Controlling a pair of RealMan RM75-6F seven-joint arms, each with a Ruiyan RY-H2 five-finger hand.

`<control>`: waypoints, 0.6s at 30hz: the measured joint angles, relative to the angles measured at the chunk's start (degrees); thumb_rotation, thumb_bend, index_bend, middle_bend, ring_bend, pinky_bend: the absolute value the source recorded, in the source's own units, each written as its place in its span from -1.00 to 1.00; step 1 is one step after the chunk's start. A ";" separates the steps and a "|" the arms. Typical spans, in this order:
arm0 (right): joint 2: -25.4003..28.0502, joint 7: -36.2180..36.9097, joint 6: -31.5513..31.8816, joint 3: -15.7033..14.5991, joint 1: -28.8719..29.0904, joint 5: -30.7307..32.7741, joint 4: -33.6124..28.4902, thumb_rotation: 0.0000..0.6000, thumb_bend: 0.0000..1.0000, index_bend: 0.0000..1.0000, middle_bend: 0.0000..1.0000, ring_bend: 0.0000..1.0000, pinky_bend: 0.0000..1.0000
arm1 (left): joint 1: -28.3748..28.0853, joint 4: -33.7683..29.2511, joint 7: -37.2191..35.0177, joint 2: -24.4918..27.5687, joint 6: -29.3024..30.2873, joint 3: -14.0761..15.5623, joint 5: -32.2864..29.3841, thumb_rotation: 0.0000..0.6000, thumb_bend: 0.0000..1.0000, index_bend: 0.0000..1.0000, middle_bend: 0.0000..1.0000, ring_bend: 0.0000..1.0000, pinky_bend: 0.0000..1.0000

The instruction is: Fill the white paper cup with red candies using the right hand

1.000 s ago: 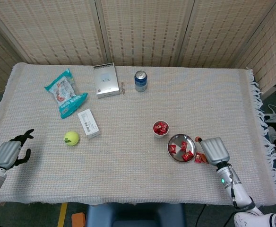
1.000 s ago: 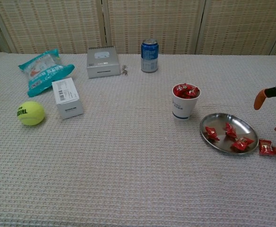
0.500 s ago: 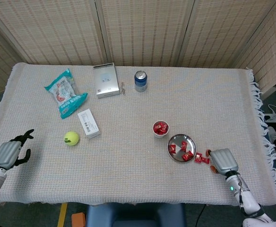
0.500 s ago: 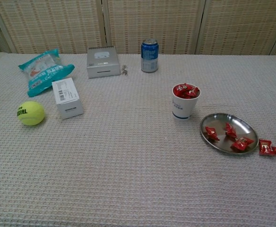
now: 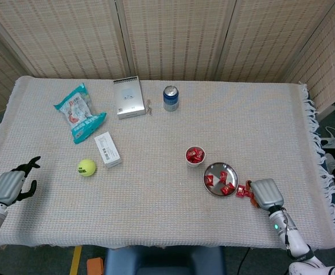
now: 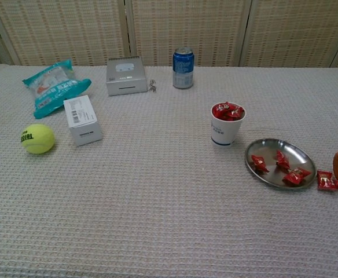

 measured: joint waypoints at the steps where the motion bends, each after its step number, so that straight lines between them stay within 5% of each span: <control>1: -0.15 0.01 -0.18 0.20 -0.01 -0.04 0.17 1.00 -0.52 -0.10 0.67 0.67 1.00 | -0.01 0.04 0.03 -0.03 0.00 -0.02 -0.02 1.00 0.22 -1.00 -0.58 -0.62 -0.34; 18: 0.23 0.41 -0.57 2.12 -1.07 -0.97 -0.22 1.00 -0.52 0.13 0.67 0.71 1.00 | 0.05 0.08 -0.57 0.06 0.26 0.11 0.48 1.00 0.22 -1.00 -0.58 -0.62 -0.34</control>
